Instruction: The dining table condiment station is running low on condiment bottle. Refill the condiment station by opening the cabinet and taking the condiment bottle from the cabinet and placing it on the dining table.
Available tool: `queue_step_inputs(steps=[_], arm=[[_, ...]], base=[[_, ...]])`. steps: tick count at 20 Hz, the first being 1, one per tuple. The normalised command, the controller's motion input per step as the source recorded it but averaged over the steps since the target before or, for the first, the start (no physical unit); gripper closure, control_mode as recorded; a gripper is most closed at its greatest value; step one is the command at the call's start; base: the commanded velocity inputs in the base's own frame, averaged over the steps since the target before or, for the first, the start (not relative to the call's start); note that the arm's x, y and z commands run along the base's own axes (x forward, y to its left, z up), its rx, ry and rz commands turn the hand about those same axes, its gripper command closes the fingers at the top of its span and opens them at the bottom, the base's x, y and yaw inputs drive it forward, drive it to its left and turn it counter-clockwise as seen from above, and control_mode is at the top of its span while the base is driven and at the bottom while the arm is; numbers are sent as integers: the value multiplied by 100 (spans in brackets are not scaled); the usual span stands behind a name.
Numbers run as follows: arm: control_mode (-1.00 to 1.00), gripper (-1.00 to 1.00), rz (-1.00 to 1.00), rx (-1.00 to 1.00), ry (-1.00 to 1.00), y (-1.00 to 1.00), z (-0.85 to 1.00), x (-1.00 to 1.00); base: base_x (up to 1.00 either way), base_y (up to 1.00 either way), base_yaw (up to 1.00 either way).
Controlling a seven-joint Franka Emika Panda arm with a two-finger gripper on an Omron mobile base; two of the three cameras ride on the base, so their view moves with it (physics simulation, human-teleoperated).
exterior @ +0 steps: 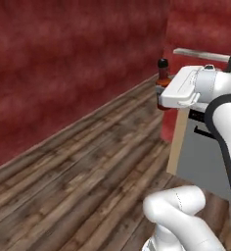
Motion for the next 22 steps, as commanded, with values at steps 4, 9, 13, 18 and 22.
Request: queue_step_inputs(steps=[4, 9, 13, 18, 22], arm=[[100, 100, 0, 0, 0, 0, 0, 0], [100, 100, 0, 0, 0, 0, 0, 0], [100, 100, 0, 0, 0, 0, 0, 0], [100, 100, 0, 0, 0, 0, 0, 0], [100, 100, 0, 0, 0, 0, 0, 0]], base=[[100, 41, -34], [100, 64, -43], [100, 81, -47], [100, 78, -45], [100, 80, -43]])
